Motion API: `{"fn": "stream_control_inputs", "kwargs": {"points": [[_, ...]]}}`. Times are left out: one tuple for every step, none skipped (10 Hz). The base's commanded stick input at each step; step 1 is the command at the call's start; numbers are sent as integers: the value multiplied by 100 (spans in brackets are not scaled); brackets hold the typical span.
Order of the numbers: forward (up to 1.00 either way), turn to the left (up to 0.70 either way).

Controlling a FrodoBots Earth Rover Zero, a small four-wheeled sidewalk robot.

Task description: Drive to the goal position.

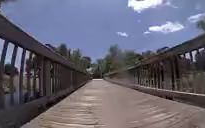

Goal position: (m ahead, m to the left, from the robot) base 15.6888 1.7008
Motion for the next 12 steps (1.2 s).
{"fn": "stream_control_inputs", "kwargs": {"points": [[85, 0], [85, 0], [85, 0], [85, 0], [85, 0], [85, 0], [85, 0], [85, 0], [85, 0], [85, 0], [85, 0], [85, 0]]}}
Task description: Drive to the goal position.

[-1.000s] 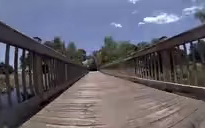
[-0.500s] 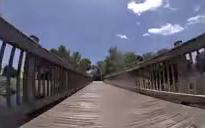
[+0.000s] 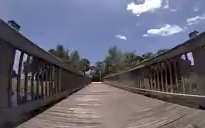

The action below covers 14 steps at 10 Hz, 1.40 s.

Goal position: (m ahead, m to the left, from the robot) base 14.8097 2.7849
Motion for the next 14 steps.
{"fn": "stream_control_inputs", "kwargs": {"points": [[85, 0], [85, 0], [85, 0], [85, 0], [85, 0], [85, 0], [85, 0], [85, 0], [85, 0], [85, 0], [85, 0], [85, 0], [85, 0], [85, 0]]}}
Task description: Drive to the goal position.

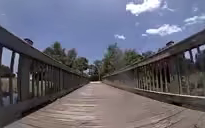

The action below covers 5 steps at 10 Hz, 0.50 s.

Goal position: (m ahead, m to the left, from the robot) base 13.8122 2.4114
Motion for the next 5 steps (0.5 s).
{"fn": "stream_control_inputs", "kwargs": {"points": [[85, 0], [85, 0], [85, 0], [85, 0], [85, 0]]}}
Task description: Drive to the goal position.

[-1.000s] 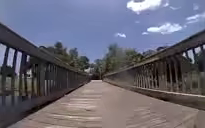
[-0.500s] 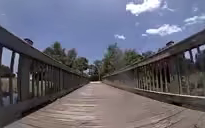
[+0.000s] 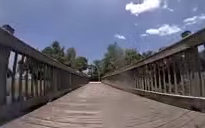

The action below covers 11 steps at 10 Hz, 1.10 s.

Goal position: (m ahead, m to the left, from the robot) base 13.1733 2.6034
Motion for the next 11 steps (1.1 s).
{"fn": "stream_control_inputs", "kwargs": {"points": [[85, 0], [85, 0], [85, 0], [85, 0], [85, 0], [85, 0], [85, 0], [85, 0], [85, 0], [85, 0], [85, 0]]}}
